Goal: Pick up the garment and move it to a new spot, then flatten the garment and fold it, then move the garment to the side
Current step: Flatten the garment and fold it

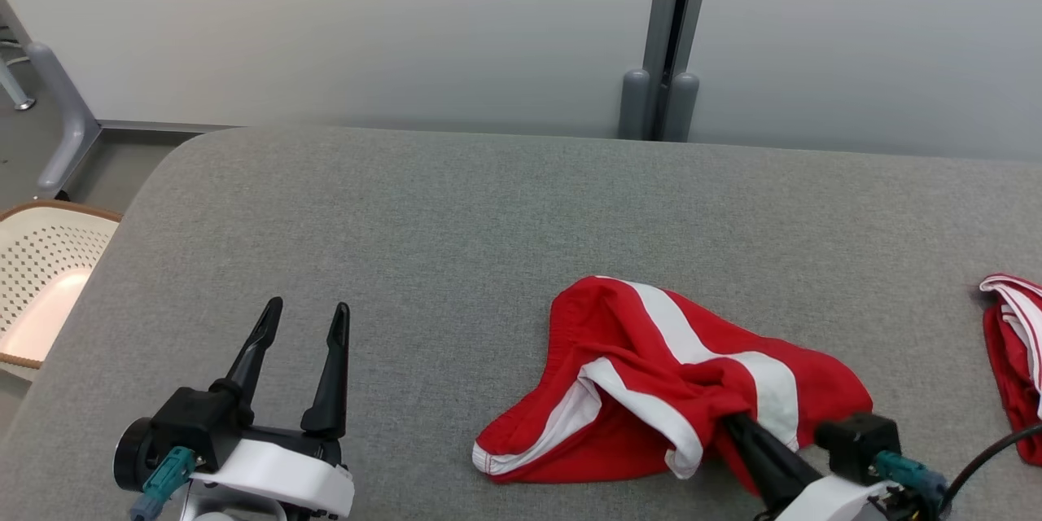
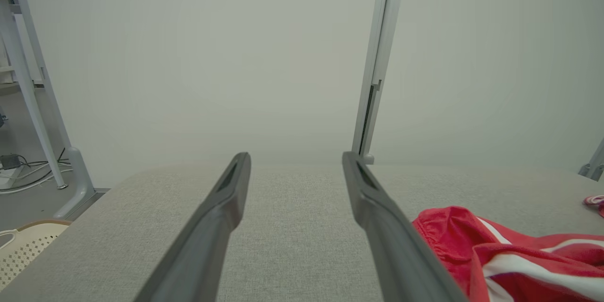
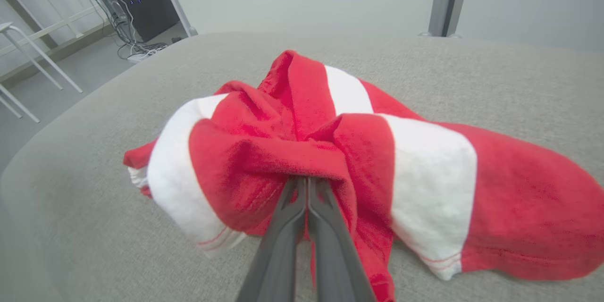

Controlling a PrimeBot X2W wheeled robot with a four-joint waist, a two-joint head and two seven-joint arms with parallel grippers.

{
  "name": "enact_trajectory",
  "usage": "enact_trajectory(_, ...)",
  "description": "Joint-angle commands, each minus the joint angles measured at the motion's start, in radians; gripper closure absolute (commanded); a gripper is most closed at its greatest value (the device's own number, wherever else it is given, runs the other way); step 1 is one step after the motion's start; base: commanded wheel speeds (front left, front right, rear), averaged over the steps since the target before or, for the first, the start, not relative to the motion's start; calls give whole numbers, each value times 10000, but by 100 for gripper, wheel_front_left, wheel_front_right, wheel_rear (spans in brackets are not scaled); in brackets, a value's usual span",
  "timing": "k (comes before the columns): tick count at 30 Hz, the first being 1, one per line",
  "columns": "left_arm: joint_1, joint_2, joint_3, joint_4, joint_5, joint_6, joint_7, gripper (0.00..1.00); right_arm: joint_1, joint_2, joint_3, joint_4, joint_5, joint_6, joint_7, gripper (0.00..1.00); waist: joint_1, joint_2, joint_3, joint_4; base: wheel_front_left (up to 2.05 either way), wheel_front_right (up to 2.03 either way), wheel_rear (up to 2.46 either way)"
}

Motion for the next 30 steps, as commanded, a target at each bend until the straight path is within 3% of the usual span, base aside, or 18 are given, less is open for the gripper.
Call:
enact_trajectory(1,-204,25,12,19,35,56,-44,0,-169,-67,-169,-106,-143,-1,61,100,0,0,46,-89,0,0,0)
enact_trajectory(5,-333,-30,-63,54,48,-8,-66,0,-503,-126,-1146,-275,-311,-1,279,100,0,0,306,-224,0,0,0)
enact_trajectory(11,-860,-142,-235,156,119,-192,-120,0,-1428,-69,-2376,520,111,-1,544,100,0,0,1005,-124,0,0,0)
enact_trajectory(21,-1671,-393,-350,567,299,-484,-262,0,-3015,-213,-2976,2850,719,-1,230,100,0,0,1950,87,0,0,0)
enact_trajectory(22,-1711,-408,-338,599,325,-506,-274,0,-3111,-195,-2943,2990,827,-1,135,70,0,0,1976,75,0,0,0)
enact_trajectory(23,-1722,-412,-320,633,359,-520,-283,0,-3164,-221,-2900,3111,866,-1,54,19,0,0,1989,54,0,0,0)
enact_trajectory(24,-1722,-408,-300,665,359,-521,-294,0,-3207,-247,-2900,3204,934,-1,-53,0,0,0,1991,16,0,0,0)
enact_trajectory(30,-1654,-396,-164,799,413,-501,-307,0,-3023,-525,-2936,3030,931,-1,-984,0,0,0,1714,-229,0,0,0)
